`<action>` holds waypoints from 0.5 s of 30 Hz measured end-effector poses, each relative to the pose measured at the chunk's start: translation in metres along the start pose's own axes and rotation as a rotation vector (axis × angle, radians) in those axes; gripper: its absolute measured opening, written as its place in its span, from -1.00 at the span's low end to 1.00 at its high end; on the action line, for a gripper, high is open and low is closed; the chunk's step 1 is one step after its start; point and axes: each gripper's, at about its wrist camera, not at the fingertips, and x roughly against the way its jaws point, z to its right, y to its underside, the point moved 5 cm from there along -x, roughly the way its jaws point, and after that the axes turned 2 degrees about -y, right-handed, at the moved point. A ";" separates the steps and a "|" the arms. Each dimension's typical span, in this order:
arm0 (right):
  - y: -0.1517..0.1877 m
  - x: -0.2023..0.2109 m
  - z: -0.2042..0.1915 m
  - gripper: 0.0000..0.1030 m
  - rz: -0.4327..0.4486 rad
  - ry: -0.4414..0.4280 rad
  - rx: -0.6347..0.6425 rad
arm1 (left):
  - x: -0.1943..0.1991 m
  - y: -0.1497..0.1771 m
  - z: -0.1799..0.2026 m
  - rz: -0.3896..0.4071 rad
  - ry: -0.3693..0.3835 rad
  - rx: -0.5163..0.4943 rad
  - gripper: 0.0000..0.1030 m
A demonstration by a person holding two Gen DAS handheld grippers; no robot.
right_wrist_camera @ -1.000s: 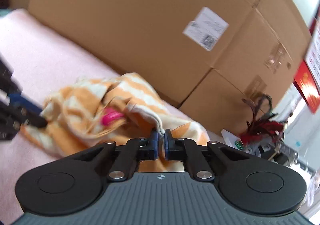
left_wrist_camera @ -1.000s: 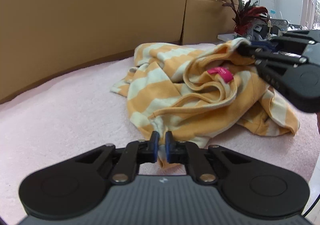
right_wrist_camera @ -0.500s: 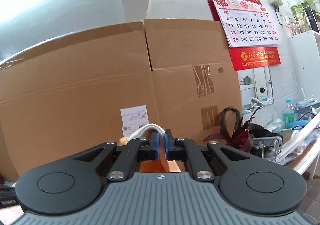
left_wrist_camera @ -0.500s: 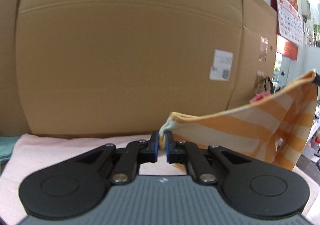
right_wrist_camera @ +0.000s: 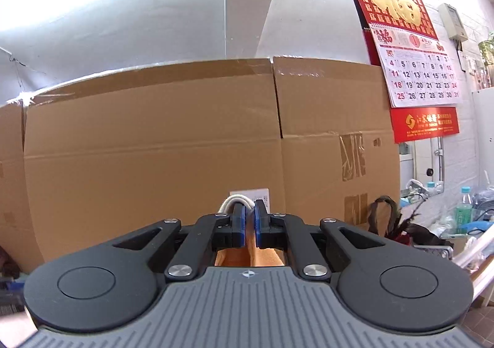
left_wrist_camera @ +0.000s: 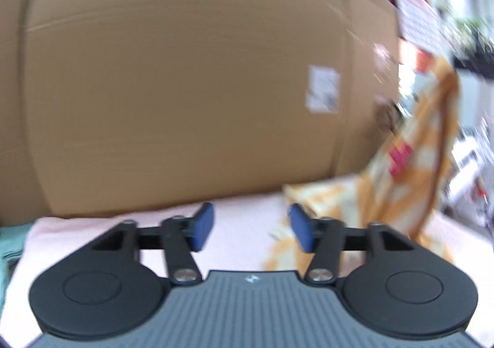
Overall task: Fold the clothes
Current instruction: 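Lift the shirt high with both grippers, letting it hang and unfurl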
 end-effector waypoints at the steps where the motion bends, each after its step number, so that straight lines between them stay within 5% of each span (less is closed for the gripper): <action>1: 0.003 -0.001 0.002 -0.88 -0.011 0.012 -0.001 | -0.006 0.010 0.016 -0.014 0.007 -0.072 0.35; 8: 0.009 0.005 0.018 -0.88 -0.027 0.035 -0.023 | -0.044 0.064 0.093 -0.058 -0.024 -0.526 0.38; 15: 0.015 0.004 0.032 -0.88 -0.022 0.014 -0.067 | -0.073 0.073 0.120 -0.097 0.069 -0.643 0.38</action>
